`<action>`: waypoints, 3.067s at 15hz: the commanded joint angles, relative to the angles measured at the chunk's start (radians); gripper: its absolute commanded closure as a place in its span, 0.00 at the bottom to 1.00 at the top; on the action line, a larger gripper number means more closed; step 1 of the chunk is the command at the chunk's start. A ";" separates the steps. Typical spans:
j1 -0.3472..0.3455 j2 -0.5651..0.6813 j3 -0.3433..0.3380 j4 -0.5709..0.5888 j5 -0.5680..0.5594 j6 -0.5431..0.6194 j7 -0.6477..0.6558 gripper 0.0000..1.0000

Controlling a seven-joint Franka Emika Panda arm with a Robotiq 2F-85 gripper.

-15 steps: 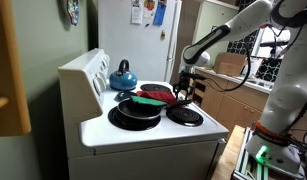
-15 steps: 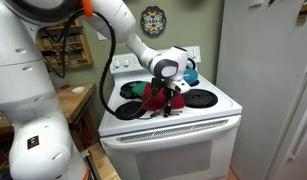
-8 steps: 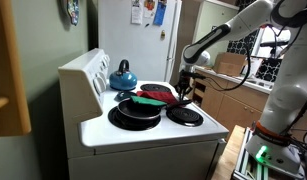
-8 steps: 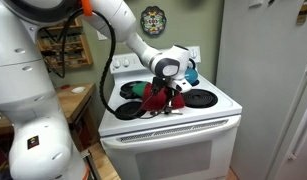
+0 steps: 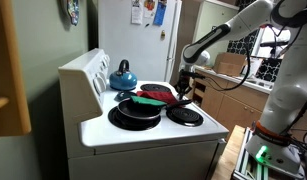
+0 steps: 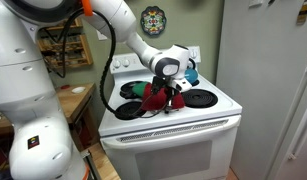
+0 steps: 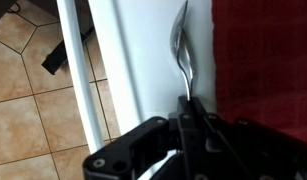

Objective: Put the spoons on the kitchen towel and fold it

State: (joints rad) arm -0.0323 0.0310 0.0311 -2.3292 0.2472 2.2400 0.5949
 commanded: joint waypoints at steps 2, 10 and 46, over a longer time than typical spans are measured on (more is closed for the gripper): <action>0.023 -0.014 -0.008 0.000 -0.020 -0.028 0.029 0.99; 0.058 -0.088 0.011 0.016 -0.210 -0.088 0.021 0.99; 0.183 0.193 0.132 0.298 -0.413 0.024 -0.936 0.99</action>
State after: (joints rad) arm 0.1492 0.2097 0.1603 -2.0410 -0.1320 2.2378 -0.3158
